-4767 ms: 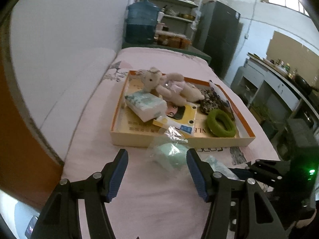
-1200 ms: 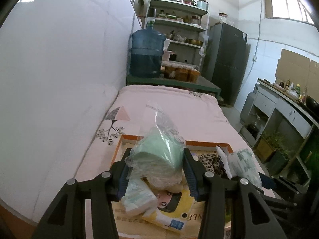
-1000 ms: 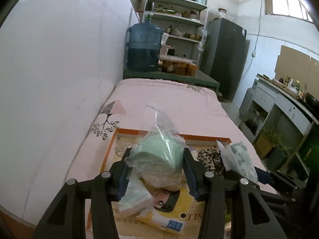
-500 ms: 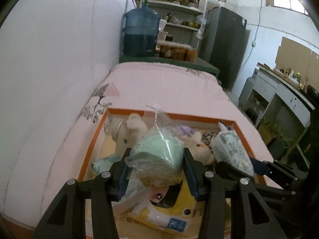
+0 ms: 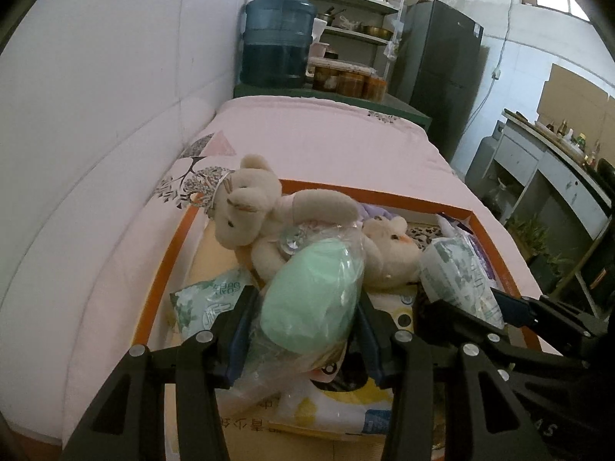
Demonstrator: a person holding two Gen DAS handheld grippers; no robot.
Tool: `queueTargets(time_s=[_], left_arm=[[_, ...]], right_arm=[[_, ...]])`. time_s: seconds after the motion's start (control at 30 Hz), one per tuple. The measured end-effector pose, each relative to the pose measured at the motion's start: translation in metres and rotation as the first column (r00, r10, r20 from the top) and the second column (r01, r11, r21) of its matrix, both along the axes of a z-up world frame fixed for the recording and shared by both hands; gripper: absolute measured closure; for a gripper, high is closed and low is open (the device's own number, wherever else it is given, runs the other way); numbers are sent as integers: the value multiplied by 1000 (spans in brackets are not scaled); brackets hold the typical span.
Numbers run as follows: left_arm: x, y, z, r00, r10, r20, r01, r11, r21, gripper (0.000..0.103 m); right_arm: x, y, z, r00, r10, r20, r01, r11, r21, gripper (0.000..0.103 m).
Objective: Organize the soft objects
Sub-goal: 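Lower and open the right gripper releasing the tissue pack while the left releases the bagged ball, then withdraw both open grippers up and away from the tray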
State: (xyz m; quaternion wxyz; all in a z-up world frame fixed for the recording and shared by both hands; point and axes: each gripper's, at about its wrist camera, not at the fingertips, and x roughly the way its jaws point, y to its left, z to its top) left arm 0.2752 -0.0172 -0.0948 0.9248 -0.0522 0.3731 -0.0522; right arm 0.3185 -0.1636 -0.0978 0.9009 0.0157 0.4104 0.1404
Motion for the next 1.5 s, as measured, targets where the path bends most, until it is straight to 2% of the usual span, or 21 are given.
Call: queueTargets(time_s=[0.17,0.33,0.67,0.9,1.5], left_arm=[[0,1,1,1000,-4,-1,4,1000,-5,55],[2,5,4,1000,-15,-13,15,1000,-14,54],[-1,4,8,1000,-24,-2,24,1000,-17,52],[-8,4,16,999,-25,24,25,999,-20,47],[-38,6,43,997,-21,79,22,1000,-10,47]], right_arm=[[-2,2,0,1000,0,9,0,1000,-9,49],[-5,1,2,1000,-6,23,6,1000,-4,44],[-8,-4,9,999,-12,35,11,1000,23,43],[-16,-8,20,998,-25,55,23,999,36,42],[-47,-16,42,994,-73,86,70,997,32,42]])
